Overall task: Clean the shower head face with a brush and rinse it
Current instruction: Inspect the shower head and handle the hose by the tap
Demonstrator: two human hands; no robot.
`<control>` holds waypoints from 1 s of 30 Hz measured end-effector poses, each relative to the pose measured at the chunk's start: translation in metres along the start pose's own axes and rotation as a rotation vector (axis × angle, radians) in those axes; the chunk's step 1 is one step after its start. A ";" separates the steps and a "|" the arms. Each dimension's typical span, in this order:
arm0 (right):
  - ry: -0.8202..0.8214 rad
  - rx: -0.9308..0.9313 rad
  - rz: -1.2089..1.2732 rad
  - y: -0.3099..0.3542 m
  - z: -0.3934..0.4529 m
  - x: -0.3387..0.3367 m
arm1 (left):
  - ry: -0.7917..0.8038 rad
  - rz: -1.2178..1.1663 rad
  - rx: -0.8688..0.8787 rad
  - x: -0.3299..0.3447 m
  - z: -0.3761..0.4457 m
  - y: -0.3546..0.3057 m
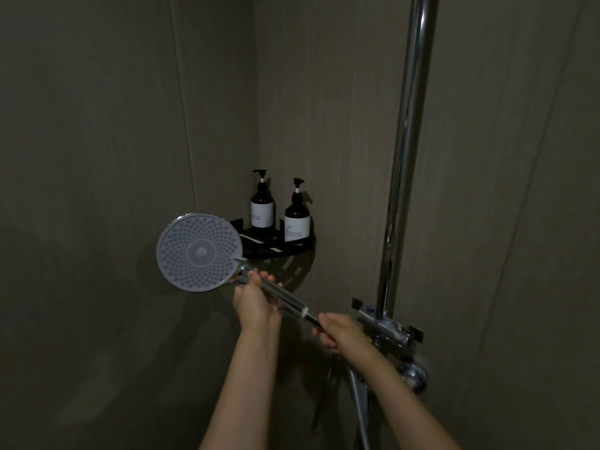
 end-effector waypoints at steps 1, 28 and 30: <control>-0.004 -0.003 0.011 -0.001 -0.002 0.001 | -0.002 -0.003 -0.002 0.000 0.000 0.001; -0.134 -0.144 0.008 -0.003 -0.010 -0.008 | 0.002 -0.027 0.017 -0.003 0.002 0.007; -0.131 -0.151 -0.008 -0.003 -0.010 -0.008 | -0.009 -0.028 0.007 -0.005 0.004 0.006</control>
Point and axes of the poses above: each hand's wrist, its own z-axis towards the middle knuckle, its own x-axis out of the palm, y = z × x, the point moved 4 cm from there along z, towards the middle knuckle, and after that the axes turned 6 degrees about -z, right-handed, at the moved point
